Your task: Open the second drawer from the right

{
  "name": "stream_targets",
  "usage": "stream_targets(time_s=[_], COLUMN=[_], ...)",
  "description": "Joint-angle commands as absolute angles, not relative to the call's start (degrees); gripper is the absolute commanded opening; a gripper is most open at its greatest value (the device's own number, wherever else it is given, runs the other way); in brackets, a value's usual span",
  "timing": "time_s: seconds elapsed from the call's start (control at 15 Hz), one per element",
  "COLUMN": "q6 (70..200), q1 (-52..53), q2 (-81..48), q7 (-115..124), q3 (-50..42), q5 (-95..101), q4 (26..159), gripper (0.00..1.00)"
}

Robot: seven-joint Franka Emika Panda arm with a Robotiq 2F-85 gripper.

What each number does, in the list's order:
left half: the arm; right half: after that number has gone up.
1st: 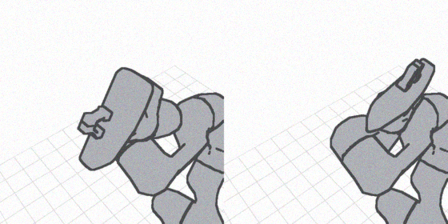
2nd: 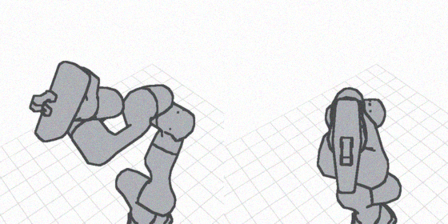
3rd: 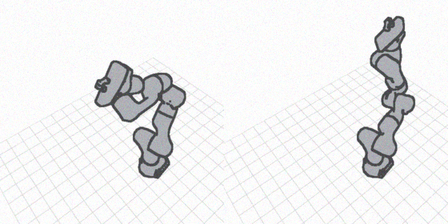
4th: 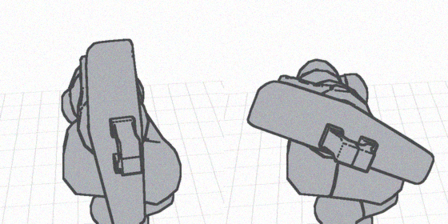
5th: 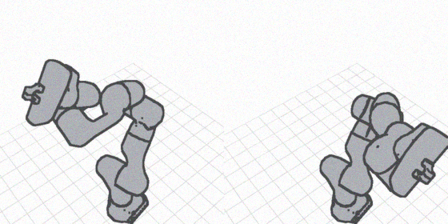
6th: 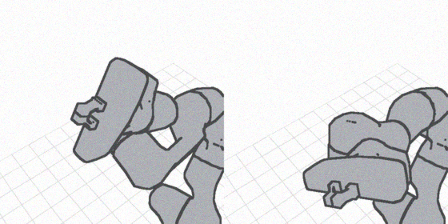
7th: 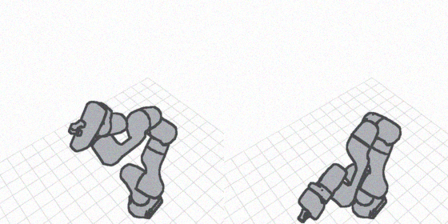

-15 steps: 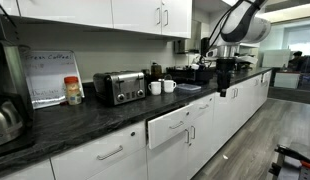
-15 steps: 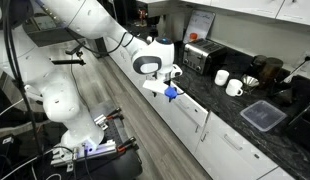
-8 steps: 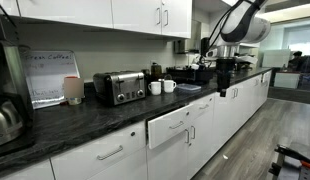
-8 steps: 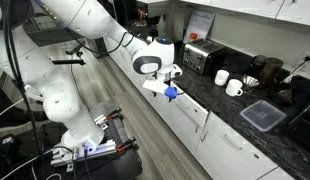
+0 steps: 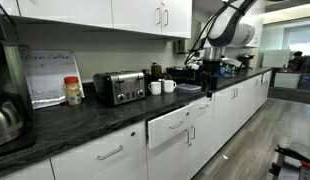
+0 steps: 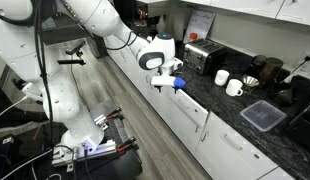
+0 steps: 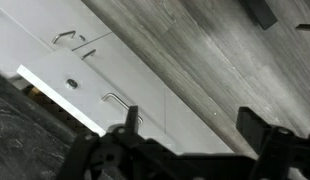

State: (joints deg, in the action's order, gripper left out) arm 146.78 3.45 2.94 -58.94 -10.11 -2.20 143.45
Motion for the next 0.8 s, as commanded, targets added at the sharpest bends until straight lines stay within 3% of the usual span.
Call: stream_targets(time_s=[0.0, 0.73], q6=[150.5, 157.2], q1=[1.9, -4.7], q2=[-4.4, -17.0], q7=[-66.4, -81.5], q3=[-6.9, 3.2], q5=[-5.6, -6.1], q4=[138.7, 131.9], gripper=[1.00, 1.00])
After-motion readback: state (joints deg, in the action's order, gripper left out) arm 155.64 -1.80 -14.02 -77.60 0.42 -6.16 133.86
